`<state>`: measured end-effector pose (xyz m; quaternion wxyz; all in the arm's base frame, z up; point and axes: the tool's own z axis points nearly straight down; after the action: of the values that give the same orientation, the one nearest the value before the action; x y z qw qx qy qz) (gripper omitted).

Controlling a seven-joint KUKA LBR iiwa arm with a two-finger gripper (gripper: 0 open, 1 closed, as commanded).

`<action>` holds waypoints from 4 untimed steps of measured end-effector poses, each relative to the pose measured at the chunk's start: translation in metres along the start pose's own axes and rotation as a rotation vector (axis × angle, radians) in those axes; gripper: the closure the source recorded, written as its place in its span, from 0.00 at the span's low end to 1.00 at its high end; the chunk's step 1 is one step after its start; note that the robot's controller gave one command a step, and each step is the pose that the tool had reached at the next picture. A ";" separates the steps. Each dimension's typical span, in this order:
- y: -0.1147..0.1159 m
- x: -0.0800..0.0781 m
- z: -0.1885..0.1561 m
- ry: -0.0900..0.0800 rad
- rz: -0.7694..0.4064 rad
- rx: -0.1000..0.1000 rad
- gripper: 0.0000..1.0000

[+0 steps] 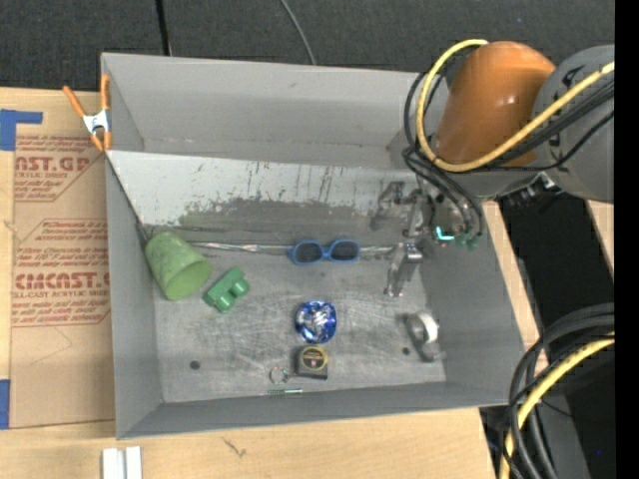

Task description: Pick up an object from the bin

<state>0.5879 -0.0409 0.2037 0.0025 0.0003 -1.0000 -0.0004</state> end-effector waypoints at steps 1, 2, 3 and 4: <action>0.039 0.010 0.091 0.001 -0.104 -0.001 0.00; 0.061 0.087 0.132 -0.022 -0.200 0.002 0.00; 0.117 0.086 0.114 -0.011 -0.477 0.001 0.00; 0.165 0.093 0.121 -0.008 -0.661 0.000 0.00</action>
Offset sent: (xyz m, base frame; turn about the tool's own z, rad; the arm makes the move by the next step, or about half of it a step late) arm -0.0085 0.0363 -0.0856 -0.1007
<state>0.4938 0.1237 0.0829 -0.0017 0.3249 -0.9457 -0.0010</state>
